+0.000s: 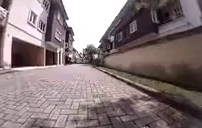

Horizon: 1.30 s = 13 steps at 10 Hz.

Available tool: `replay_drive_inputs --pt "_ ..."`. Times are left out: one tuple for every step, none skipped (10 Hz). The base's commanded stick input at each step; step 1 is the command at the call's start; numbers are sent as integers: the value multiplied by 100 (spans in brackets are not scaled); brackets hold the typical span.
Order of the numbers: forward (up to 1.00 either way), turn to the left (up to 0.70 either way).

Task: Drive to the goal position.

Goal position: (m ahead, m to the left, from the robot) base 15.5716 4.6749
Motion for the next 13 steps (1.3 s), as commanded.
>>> replay_drive_inputs --pt "50 0" --pt "50 0" --pt "50 0" --pt "50 0" --pt "50 0" --pt "50 0" --pt "50 0" --pt "50 0" --pt "50 0" --pt "50 0" --pt "50 0" --pt "50 0" --pt "50 0"
